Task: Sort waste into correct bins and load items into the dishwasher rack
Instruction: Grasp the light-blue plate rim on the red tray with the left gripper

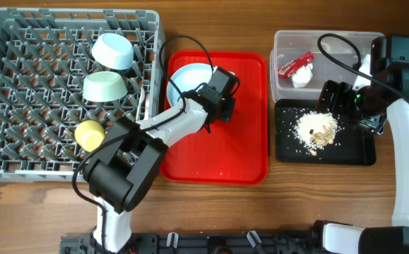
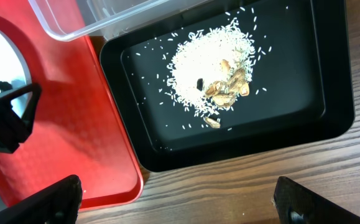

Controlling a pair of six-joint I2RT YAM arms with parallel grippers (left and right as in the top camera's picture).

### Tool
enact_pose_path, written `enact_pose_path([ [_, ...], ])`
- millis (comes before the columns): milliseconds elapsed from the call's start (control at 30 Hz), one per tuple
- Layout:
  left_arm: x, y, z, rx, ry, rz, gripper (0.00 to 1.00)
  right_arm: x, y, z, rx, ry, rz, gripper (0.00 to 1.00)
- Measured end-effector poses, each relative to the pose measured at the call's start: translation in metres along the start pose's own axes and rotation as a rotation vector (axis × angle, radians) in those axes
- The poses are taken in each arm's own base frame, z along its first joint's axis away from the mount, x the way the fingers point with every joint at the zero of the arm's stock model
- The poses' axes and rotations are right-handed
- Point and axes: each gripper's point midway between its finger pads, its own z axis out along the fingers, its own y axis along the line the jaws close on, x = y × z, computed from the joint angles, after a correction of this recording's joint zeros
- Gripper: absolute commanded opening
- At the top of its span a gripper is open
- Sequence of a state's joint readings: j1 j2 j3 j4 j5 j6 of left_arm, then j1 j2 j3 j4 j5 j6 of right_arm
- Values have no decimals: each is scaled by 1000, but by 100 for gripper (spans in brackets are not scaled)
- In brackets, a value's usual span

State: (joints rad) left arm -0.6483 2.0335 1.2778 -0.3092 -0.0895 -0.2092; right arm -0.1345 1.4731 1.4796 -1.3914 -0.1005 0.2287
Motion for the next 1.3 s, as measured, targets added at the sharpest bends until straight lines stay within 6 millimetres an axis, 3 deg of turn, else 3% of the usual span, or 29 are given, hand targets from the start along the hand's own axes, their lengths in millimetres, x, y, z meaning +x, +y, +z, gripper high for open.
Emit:
enact_pose_path([
  [67,1,1,0,-5,4,0,25,0,0,0,0,0,0,99],
  [333,9,-14,-1,-11,15,41,21,0,0,0,0,1,0,100],
  [500,10,-13,-1,-22,19,45,18,2,0,0,1,8,0,100],
  [700,10,-12,-2,-27,17,51,5,3,-1,0,2,12,1,100],
  [1067,8,-21,-7,-47,8,85,4,4,-1,0,3,15,1,100],
  [1200,-3,-31,-28,-32,-8,96,4,4,-1,0,3,15,1,100],
  [1300,-37,-39,-70,8,-112,77,4,4,-1,0,3,15,1,100],
])
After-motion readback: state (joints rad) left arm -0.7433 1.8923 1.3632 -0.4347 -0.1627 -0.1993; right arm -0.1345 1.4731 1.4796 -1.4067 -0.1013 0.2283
